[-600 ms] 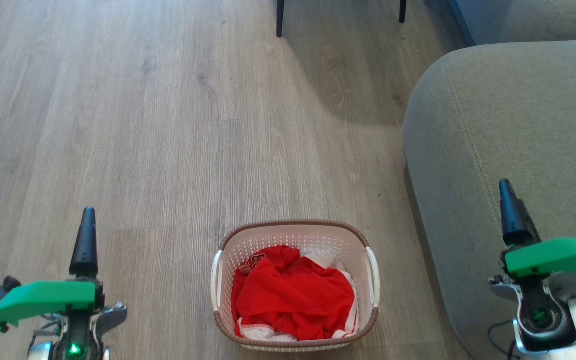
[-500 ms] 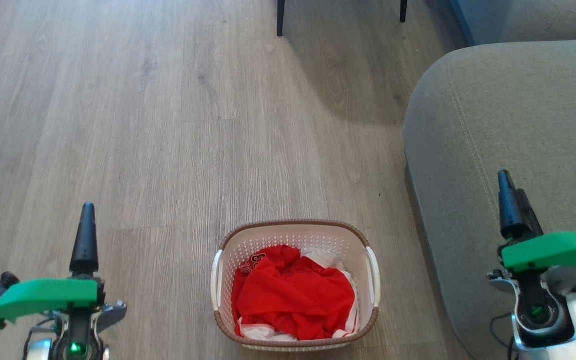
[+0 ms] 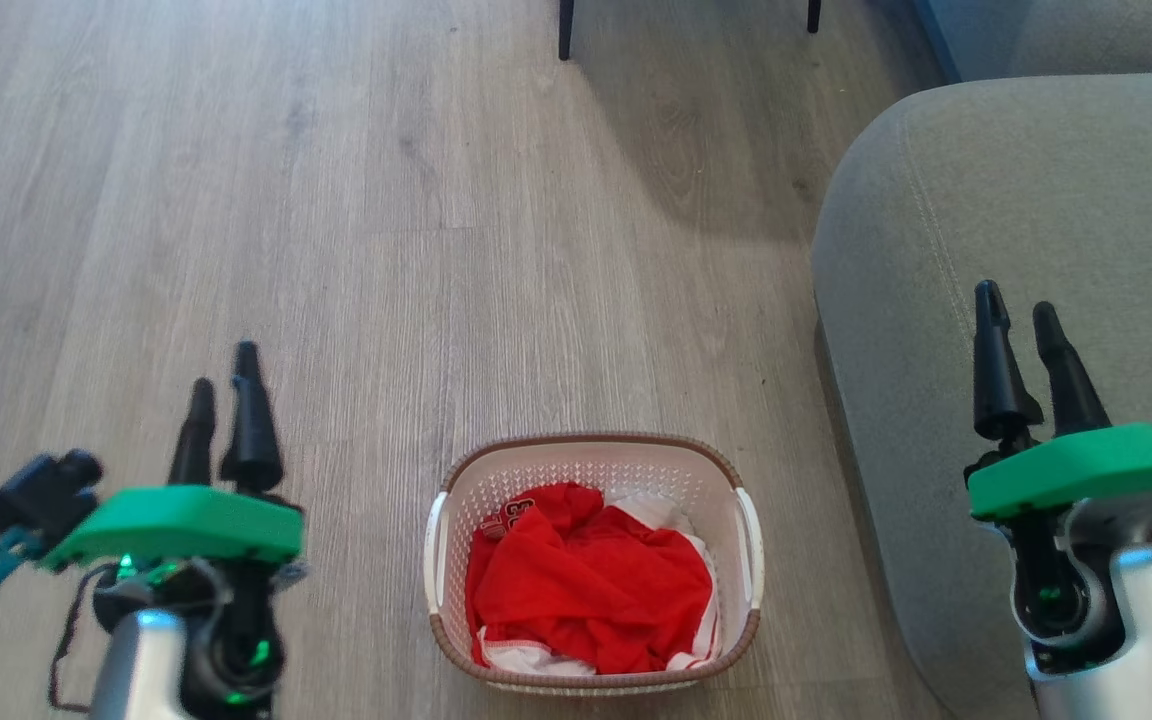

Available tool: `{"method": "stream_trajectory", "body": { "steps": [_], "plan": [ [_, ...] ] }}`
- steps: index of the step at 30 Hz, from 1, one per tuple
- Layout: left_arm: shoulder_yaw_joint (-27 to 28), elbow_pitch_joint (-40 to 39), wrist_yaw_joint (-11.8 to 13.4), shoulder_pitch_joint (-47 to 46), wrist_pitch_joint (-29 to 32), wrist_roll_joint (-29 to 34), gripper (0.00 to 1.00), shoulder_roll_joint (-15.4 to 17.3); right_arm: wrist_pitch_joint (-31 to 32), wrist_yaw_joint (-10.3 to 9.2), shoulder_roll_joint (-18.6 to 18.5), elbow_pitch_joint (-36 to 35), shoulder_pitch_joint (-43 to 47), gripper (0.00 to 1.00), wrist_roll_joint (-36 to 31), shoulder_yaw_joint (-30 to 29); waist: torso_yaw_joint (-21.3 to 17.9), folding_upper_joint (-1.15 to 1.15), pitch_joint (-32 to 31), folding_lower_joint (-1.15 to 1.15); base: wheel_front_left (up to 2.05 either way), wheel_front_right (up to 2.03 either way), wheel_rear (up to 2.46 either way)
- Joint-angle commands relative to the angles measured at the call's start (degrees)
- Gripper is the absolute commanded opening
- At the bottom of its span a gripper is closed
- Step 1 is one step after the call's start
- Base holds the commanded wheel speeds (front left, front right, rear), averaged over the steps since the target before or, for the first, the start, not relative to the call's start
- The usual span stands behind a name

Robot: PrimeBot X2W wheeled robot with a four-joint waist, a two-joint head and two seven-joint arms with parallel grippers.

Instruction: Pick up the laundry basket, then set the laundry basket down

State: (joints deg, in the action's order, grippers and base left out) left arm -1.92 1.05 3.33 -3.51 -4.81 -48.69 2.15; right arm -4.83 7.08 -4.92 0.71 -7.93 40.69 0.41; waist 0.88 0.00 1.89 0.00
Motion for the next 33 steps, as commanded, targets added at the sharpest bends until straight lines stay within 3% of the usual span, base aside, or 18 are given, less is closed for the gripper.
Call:
{"method": "stream_trajectory", "body": {
  "steps": [1, 3, 7, 17, 24, 25, 33],
  "plan": [
    [-0.2, -2.8, 1.0, -3.2, -0.8, 2.6, 1.0, 0.6, -0.7, 0.22, -1.4, -2.9, -3.1, 1.0, -2.3, 1.0, 0.0, 0.0, 0.1, 0.0, 0.0, 0.0, 0.0],
    [-2.9, -3.4, 3.6, -3.6, -1.3, 6.5, 1.0, 0.6, -1.2, 0.23, -1.9, -3.6, -3.4, 1.0, -5.4, 2.2, 0.1, 0.0, 0.2, 0.0, 0.0, 0.0, 0.0],
    [-5.7, -2.8, 6.1, -3.7, -1.9, 11.1, 1.0, 0.6, -1.9, 0.25, -2.8, -4.4, -3.8, 1.0, -9.6, 3.8, 0.2, 0.0, 0.2, 0.0, 0.0, 0.0, 0.0],
    [-9.1, 0.1, 8.9, -4.4, -3.6, 20.1, 1.0, 0.9, -3.6, 0.28, -3.5, -3.4, -3.3, 1.0, -18.1, 6.6, -0.1, 0.0, 0.2, 0.0, 0.0, 0.0, 0.0],
    [-17.4, 0.3, 16.6, -6.6, -4.8, 30.4, 1.0, 4.8, -4.8, 0.3, -4.2, -2.9, -3.4, 1.0, -24.6, 9.1, -0.3, 0.0, 0.2, 0.0, 0.0, 0.0, 0.0],
    [-17.4, 0.3, 16.6, -6.6, -4.8, 30.4, 1.0, 4.8, -4.8, 0.3, -4.2, -2.9, -3.4, 1.0, -24.6, 9.1, -0.3, 0.0, 0.2, 0.0, 0.0, 0.0, 0.0],
    [-28.0, 2.5, 25.2, -9.8, -6.1, 34.7, 1.0, 8.6, -6.1, 0.33, -4.5, -2.0, -3.4, 1.0, -30.7, 11.5, -0.3, 0.0, 0.2, 0.0, 0.0, 0.0, 0.0]
  ]
}}
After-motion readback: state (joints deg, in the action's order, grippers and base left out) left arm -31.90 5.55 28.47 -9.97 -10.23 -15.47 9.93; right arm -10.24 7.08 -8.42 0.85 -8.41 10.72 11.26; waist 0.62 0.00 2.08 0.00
